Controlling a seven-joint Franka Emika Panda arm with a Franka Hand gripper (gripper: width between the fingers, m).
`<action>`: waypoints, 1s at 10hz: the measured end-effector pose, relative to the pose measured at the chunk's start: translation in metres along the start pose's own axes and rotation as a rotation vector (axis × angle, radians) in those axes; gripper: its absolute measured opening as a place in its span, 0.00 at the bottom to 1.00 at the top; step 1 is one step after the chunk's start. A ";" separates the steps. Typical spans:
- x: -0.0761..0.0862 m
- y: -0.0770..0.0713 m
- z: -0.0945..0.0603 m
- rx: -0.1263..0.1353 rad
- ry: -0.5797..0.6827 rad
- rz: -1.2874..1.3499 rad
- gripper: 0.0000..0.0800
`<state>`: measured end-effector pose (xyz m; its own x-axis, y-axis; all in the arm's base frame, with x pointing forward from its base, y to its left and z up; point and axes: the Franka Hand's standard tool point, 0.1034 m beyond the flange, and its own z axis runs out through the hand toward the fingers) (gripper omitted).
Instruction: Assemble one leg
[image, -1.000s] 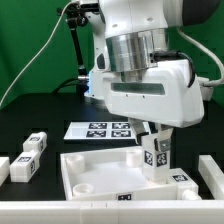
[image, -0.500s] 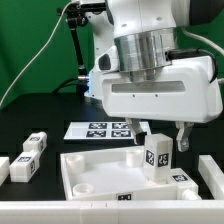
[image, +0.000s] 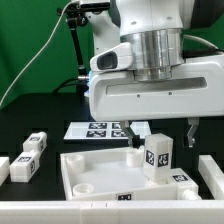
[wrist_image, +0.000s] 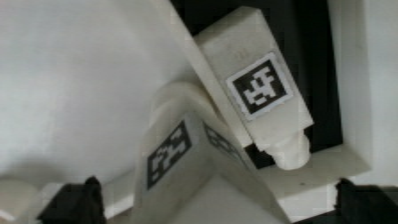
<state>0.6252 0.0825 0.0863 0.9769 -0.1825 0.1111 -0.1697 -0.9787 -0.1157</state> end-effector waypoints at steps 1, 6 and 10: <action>0.001 0.000 -0.001 -0.005 0.000 -0.103 0.81; 0.001 0.003 0.001 -0.028 -0.006 -0.557 0.81; 0.002 0.007 0.001 -0.028 -0.008 -0.659 0.58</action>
Offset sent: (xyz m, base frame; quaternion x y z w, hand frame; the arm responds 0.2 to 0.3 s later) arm 0.0023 -0.0042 -0.0041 -0.0179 -0.0150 -0.2502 0.9679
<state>0.6264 0.0753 0.0851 0.8784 0.4561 0.1426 0.4608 -0.8875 0.0002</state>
